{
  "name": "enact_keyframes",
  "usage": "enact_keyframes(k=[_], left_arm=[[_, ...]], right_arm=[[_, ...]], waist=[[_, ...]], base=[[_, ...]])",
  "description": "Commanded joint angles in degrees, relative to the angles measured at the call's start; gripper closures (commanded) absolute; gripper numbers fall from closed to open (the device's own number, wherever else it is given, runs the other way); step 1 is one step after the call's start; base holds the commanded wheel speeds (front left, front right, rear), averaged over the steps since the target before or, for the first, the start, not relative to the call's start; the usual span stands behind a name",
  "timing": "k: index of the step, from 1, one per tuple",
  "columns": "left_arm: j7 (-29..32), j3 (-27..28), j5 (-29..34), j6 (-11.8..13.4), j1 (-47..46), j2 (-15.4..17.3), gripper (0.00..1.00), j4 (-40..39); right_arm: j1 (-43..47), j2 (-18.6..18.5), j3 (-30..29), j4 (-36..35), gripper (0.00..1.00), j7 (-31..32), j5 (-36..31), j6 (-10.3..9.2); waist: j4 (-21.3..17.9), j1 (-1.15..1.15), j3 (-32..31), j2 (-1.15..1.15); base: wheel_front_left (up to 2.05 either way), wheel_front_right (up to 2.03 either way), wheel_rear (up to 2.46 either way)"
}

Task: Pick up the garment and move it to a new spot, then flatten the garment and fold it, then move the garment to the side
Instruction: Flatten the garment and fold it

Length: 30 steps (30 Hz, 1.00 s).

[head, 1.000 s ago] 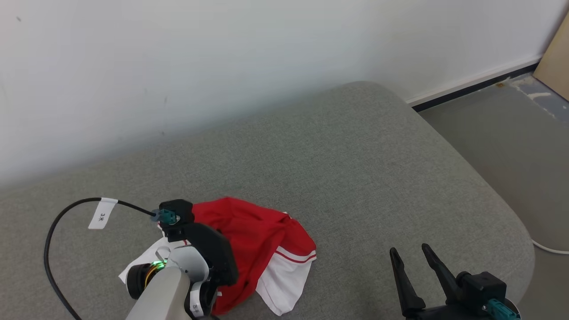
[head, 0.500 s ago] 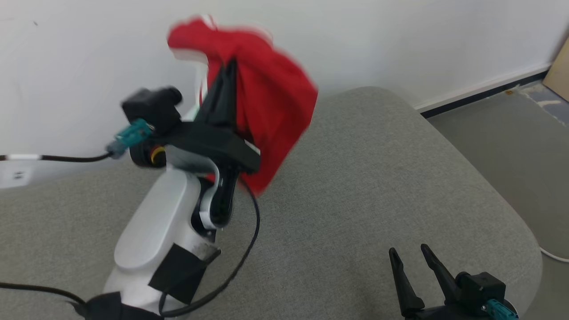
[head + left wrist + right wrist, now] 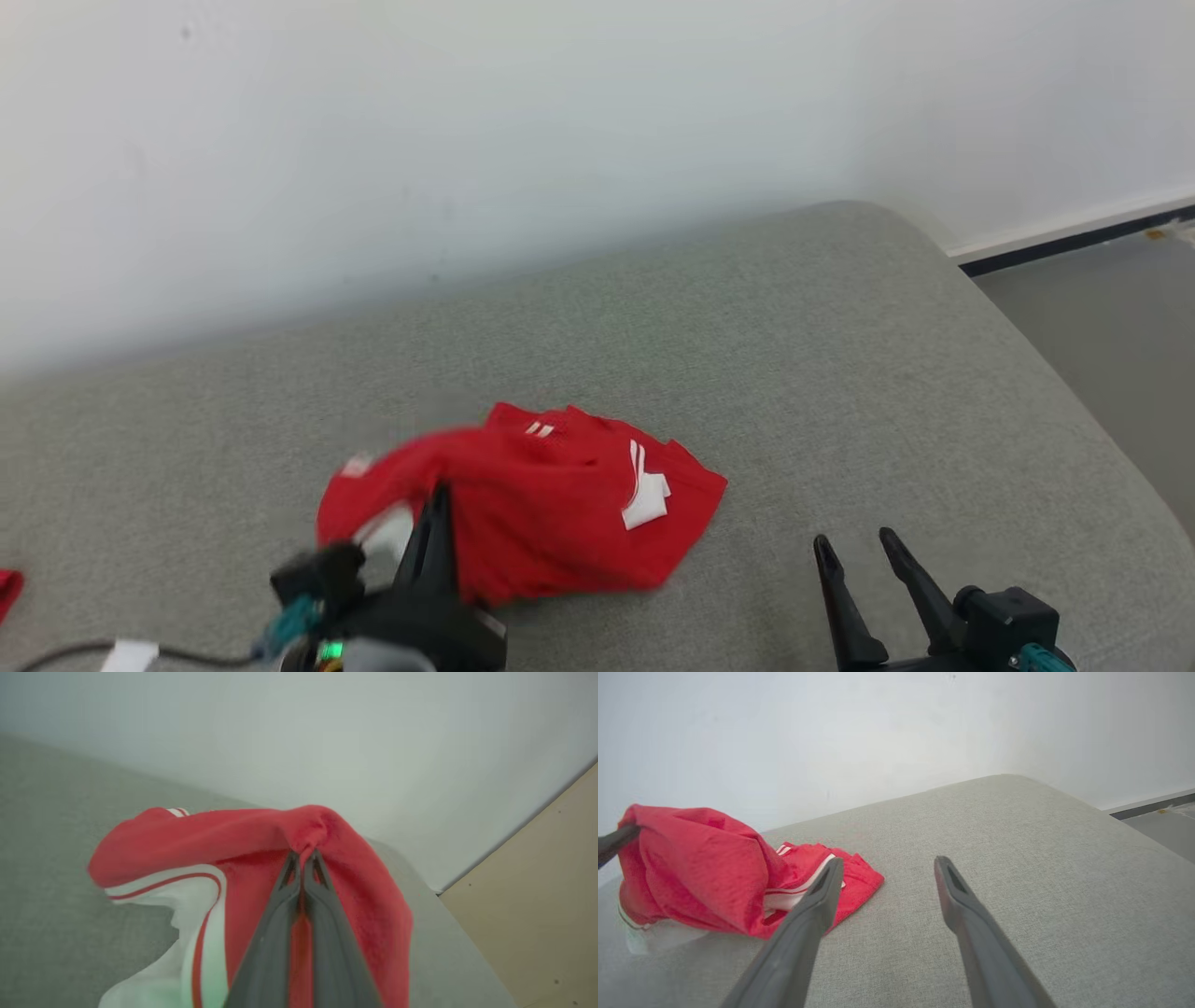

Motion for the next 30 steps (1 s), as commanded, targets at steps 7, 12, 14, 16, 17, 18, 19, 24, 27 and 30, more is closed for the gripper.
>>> enact_keyframes(k=[7, 12, 14, 16, 17, 18, 19, 24, 27, 30], left_arm=[[-0.37, 2.46, 3.11, -0.6, 9.52, 0.03, 0.0, -0.03], [-0.38, 3.57, 2.9, 0.84, 11.33, 0.13, 0.0, 3.51], [-0.28, 5.21, 2.04, 1.22, 12.28, 0.91, 0.0, 4.64], [0.98, 6.22, 2.28, 1.99, 12.0, 3.51, 0.0, 5.73], [1.89, 6.02, 3.22, 2.32, 11.47, 4.94, 0.0, 5.92], [3.11, 5.5, 3.67, 2.4, 10.67, 5.8, 0.0, 5.73], [4.91, 4.56, 4.01, 1.45, 9.8, 6.29, 0.0, 5.21], [12.19, 0.07, 6.6, -1.33, 4.81, 9.64, 0.0, 1.95], [16.45, -3.29, 8.8, -2.09, 0.22, 9.17, 0.0, -0.1], [21.05, -5.21, 9.15, -2.39, -3.58, 8.4, 0.0, 0.06]], right_arm=[[-1.07, -0.03, -0.08, 0.99, 0.0, -0.44, 0.27, -0.13], [-1.55, -0.04, -0.17, 1.55, 0.0, -1.09, 0.62, -0.13], [-1.48, -0.03, 0.26, 1.82, 0.0, -1.34, 1.13, -0.13], [-1.41, -0.02, 0.99, 2.3, 0.0, -1.6, 1.4, -0.13], [-1.26, -0.02, 1.28, 2.55, 0.0, -1.65, 1.65, -0.13], [-1.05, -0.02, 1.42, 2.81, 0.0, -1.65, 1.77, -0.13], [-0.96, -0.06, 1.45, 2.99, 0.0, -1.77, 1.83, -0.13], [-1.32, -0.03, 1.49, 3.24, 0.0, -2.05, 1.92, -0.13], [-1.64, -0.03, 1.55, 3.14, 0.0, -1.62, 1.12, -0.13], [-2.29, -0.03, 2.61, 2.88, 0.0, -1.15, 1.13, -0.13]], waist=[[3.77, 0.0, -0.72, 0.0], [5.55, 0.0, -1.28, 0.0], [5.71, 0.0, -1.52, 0.0], [5.63, 0.0, -1.77, 0.0], [5.52, 0.0, -1.89, 0.0], [5.45, 0.0, -1.96, 0.0], [5.36, 0.0, -1.98, 0.0], [3.81, 0.0, -1.61, 0.0], [1.98, 0.0, -1.09, 0.0], [-1.15, 0.0, -0.42, 0.0]], base=[[0.0, 0.0, 0.0], [0.0, 0.0, 0.0], [0.0, 0.0, 0.0], [0.0, 0.0, 0.0], [0.0, 0.0, 0.0], [0.0, 0.0, 0.0], [0.0, 0.0, 0.0], [0.0, 0.0, 0.0], [0.0, 0.0, 0.0], [0.0, 0.0, 0.0]])
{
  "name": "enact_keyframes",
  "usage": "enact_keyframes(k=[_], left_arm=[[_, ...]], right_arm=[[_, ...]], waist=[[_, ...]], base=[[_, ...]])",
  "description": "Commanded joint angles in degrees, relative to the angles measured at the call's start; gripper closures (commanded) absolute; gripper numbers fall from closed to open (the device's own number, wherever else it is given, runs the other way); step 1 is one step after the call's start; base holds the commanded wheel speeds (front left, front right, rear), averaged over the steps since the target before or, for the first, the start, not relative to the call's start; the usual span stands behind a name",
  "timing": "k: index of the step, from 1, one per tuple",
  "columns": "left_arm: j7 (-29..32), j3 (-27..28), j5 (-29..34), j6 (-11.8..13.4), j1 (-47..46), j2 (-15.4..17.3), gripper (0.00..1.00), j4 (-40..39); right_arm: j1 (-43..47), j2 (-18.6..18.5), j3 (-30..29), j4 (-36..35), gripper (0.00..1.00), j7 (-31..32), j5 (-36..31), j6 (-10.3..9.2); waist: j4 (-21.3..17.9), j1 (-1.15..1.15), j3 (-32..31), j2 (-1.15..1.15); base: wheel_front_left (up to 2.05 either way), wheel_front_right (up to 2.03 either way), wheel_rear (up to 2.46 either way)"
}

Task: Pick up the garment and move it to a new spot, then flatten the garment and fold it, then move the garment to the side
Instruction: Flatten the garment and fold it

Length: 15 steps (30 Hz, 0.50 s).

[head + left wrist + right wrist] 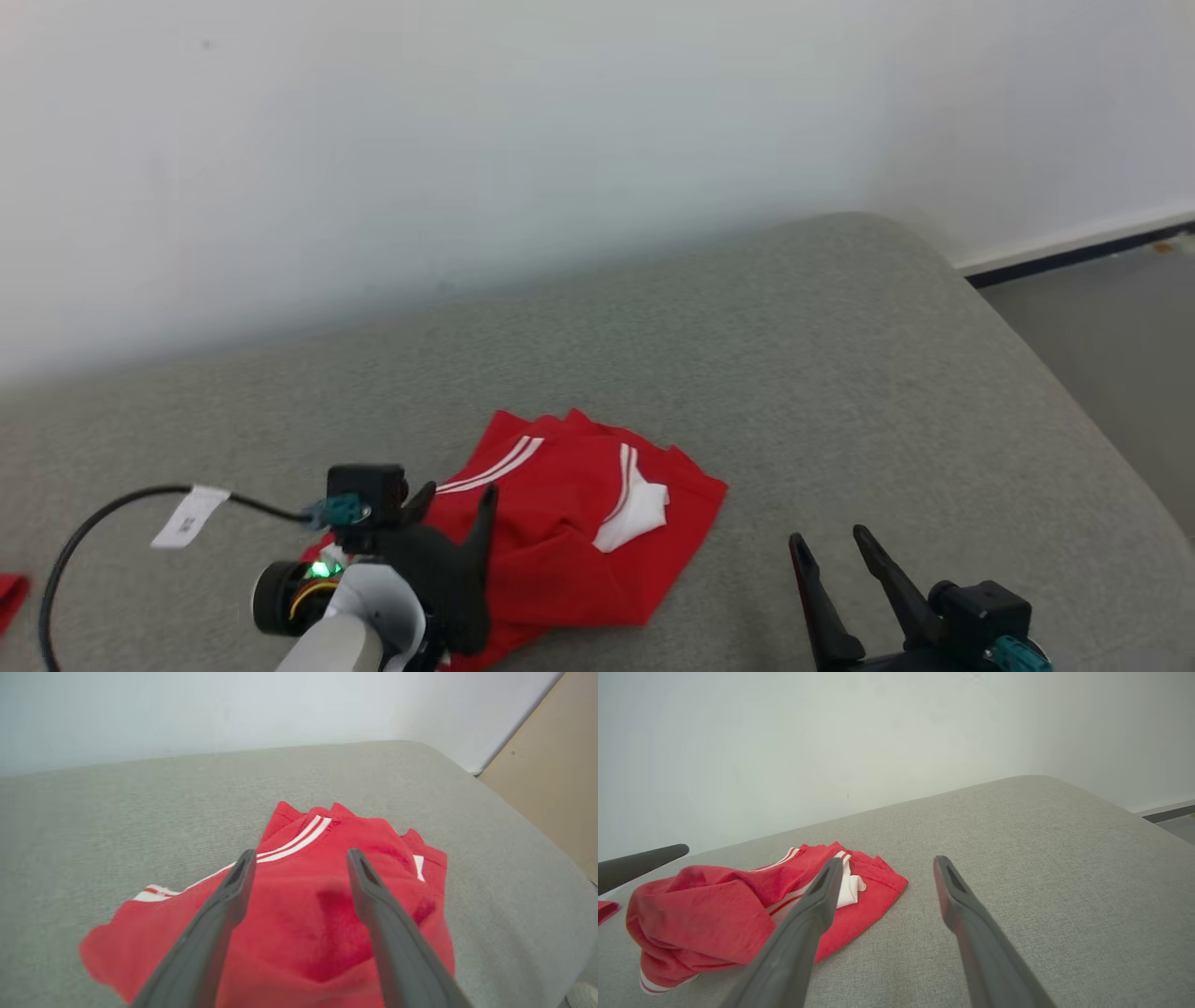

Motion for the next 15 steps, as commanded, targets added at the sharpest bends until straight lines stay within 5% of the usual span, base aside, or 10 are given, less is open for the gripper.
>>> enact_keyframes(k=[1, 15], left_arm=[[2.15, -0.89, 0.26, -0.25, -1.26, -0.2, 0.0, 0.77], [15.74, -5.08, 4.97, 4.07, -16.66, 0.16, 0.0, 15.94]], right_arm=[[-0.42, -0.03, 0.5, -0.18, 0.0, 0.19, 0.04, -0.13], [0.53, 0.0, 3.74, 0.21, 0.0, 0.41, 1.36, -0.13]], waist=[[-3.89, 0.0, 1.09, 0.0], [-15.65, 0.0, 6.71, 0.0]], base=[[0.0, 0.0, 0.0], [0.0, 0.0, 0.0]])
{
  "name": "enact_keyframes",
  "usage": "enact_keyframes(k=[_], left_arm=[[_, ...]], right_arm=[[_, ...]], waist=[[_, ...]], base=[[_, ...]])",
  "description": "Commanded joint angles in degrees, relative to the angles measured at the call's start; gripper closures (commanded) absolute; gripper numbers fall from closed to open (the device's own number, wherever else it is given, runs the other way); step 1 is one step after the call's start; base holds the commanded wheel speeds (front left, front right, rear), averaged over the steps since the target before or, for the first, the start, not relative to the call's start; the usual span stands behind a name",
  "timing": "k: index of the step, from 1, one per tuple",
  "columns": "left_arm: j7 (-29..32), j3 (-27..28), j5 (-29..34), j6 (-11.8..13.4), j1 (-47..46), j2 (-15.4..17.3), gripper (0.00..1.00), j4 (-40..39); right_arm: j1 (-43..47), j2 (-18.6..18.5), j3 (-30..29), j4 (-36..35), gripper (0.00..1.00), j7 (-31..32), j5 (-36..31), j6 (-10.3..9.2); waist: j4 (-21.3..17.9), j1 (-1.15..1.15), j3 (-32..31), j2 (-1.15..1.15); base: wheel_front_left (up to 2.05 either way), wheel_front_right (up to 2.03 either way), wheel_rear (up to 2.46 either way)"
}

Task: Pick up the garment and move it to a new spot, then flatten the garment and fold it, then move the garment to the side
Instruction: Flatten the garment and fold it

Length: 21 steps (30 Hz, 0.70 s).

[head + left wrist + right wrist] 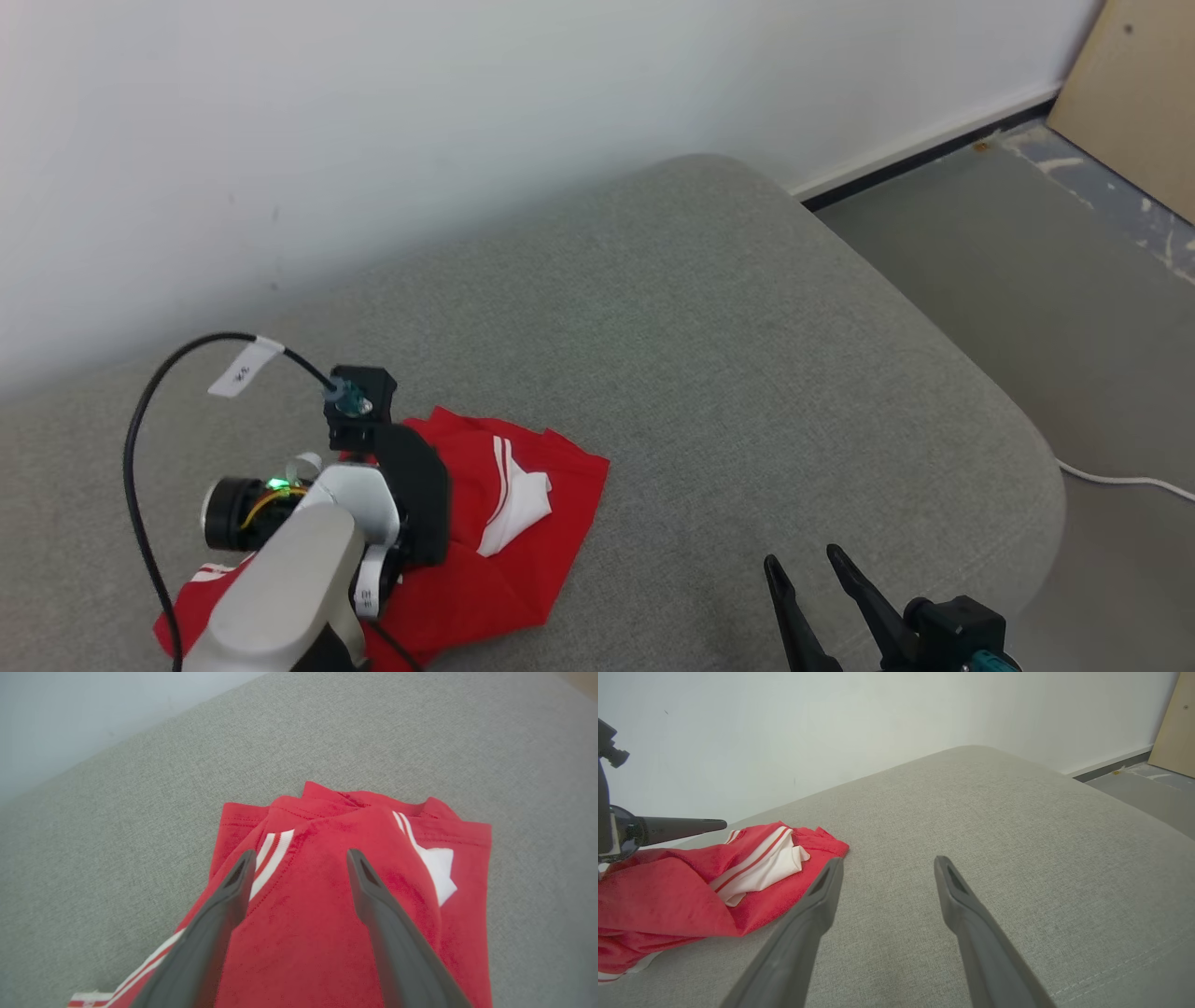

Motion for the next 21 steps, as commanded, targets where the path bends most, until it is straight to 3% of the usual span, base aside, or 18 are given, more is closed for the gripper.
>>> enact_keyframes(k=[1, 9, 19, 20, 21], left_arm=[[1.33, -0.24, 0.85, -0.05, -2.55, 0.72, 0.0, 1.58], [6.57, -0.9, 0.3, -0.62, -7.88, 0.84, 0.0, 8.06], [3.57, -1.87, -0.02, -1.67, -8.99, -2.22, 0.01, 9.56], [3.15, -2.06, -0.06, -2.02, -8.91, -2.48, 0.26, 9.73], [2.66, -2.05, -0.32, -2.24, -8.71, -2.75, 0.6, 9.82]], right_arm=[[0.06, 0.03, 0.32, -0.01, 0.0, -0.14, 0.63, -0.13], [-1.33, -0.02, 0.95, 0.59, 0.0, -1.44, 0.7, -0.13], [-2.26, 0.0, 2.1, 1.48, 0.0, -2.16, 1.35, -0.13], [-2.38, 0.0, 2.34, 1.61, 0.0, -2.12, 1.37, -0.13], [-2.52, 0.01, 2.61, 1.69, 0.0, -2.23, 1.32, -0.13]], waist=[[-3.54, 0.0, 3.74, 0.0], [-3.47, 0.0, 6.2, 0.0], [0.08, 0.0, 5.68, 0.0], [0.26, 0.0, 5.52, 0.0], [0.43, 0.0, 5.26, 0.0]], base=[[0.0, 0.0, 0.0], [0.0, 0.0, 0.0], [0.0, 0.0, 0.0], [0.0, 0.0, 0.0], [0.0, 0.0, 0.0]])
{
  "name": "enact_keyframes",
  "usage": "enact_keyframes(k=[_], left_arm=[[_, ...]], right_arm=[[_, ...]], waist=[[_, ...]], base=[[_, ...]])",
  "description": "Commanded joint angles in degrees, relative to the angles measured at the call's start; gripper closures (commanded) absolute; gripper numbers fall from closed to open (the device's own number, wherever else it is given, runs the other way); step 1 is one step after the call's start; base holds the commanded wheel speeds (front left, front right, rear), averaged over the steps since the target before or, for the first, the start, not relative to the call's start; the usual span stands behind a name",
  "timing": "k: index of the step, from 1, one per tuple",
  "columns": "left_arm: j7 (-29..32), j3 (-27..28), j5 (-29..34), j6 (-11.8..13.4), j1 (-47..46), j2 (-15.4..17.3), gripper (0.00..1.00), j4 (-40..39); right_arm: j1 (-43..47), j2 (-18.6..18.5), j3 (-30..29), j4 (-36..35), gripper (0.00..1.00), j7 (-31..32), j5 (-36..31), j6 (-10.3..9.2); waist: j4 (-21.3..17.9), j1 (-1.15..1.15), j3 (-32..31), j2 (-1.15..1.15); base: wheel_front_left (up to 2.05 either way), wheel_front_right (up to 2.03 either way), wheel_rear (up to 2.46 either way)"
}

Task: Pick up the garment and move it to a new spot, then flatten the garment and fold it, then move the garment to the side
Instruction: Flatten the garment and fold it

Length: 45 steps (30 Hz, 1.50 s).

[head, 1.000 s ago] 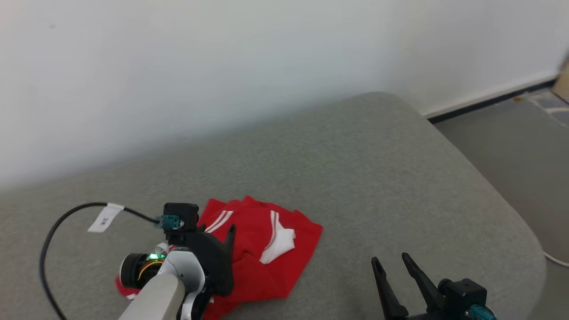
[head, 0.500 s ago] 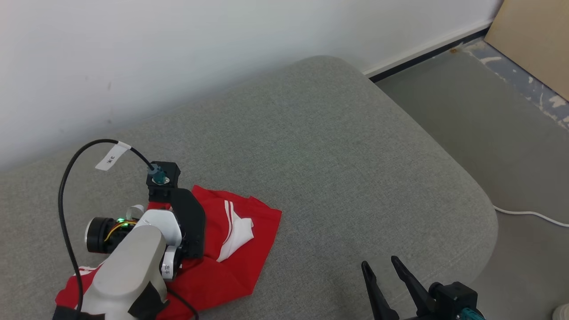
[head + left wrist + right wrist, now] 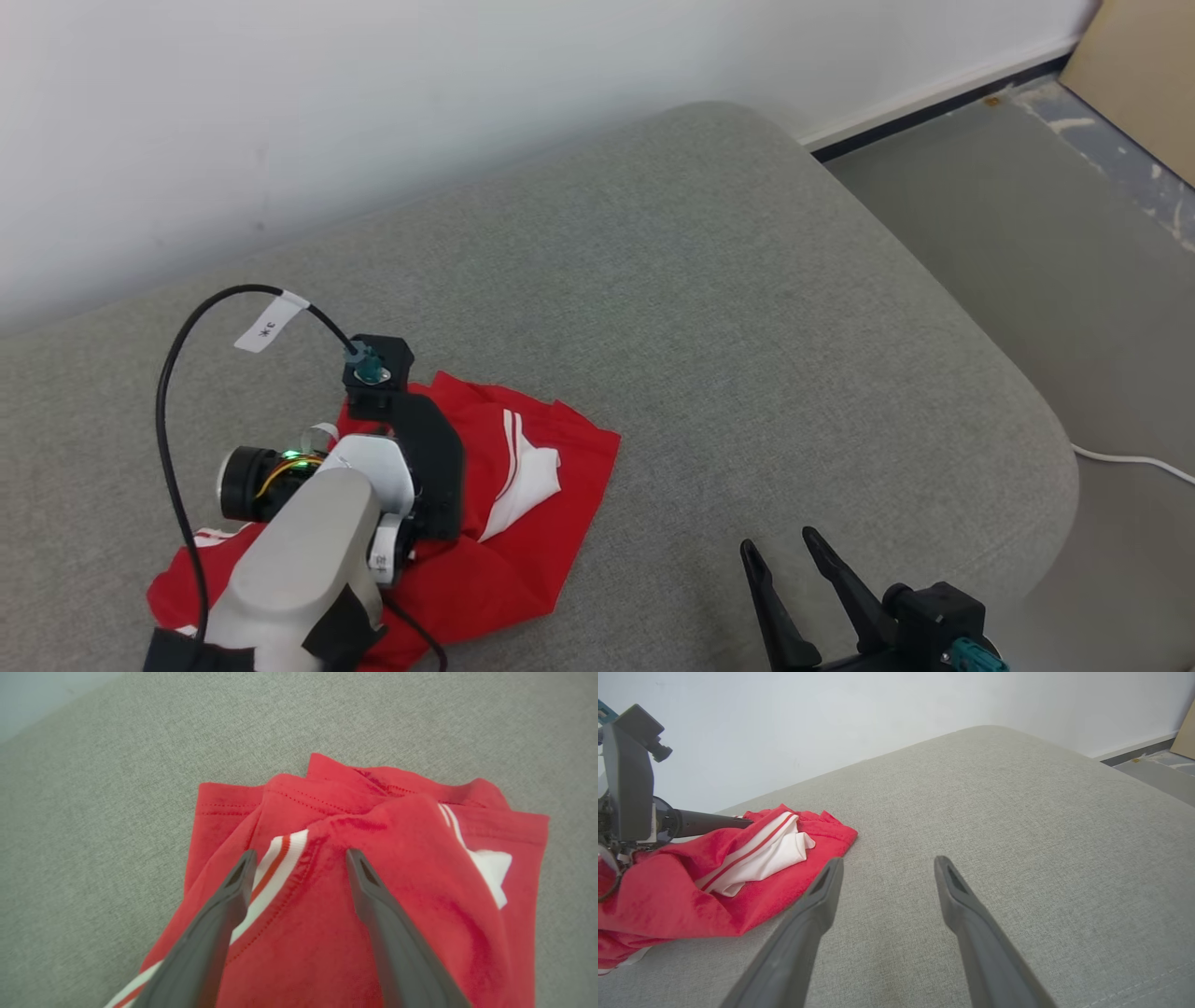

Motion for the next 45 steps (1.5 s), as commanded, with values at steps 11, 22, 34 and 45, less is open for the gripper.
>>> enact_keyframes(k=[11, 22, 34, 45], left_arm=[[-4.24, 0.2, -1.75, -2.11, -0.23, -1.77, 1.0, 1.56], [-20.48, -0.7, -2.84, -3.87, -10.55, -5.57, 1.0, -10.34], [-37.54, 0.52, -17.78, 1.62, -10.53, -5.69, 1.0, -31.56], [-38.63, 6.21, -22.23, 7.8, 14.69, 1.48, 1.0, -30.41]], right_arm=[[0.12, -0.01, 0.25, 0.8, 0.0, 0.1, -0.92, -0.13], [2.32, -0.01, -1.9, -0.58, 0.0, 0.82, -2.26, -0.13], [4.61, -0.02, -3.66, -2.04, 0.0, 1.56, -2.49, -0.13], [5.79, 0.0, -4.01, -2.81, 0.0, 1.67, -2.33, -0.13]], waist=[[-0.27, -0.01, -3.01, 0.0], [2.55, -0.01, -5.74, 0.0], [8.16, -0.01, -8.74, 0.0], [19.65, -0.01, -8.38, 0.0]], base=[[0.0, 0.0, 0.0], [0.0, 0.0, 0.0], [0.0, 0.0, 0.0], [0.0, 0.0, 0.0]])
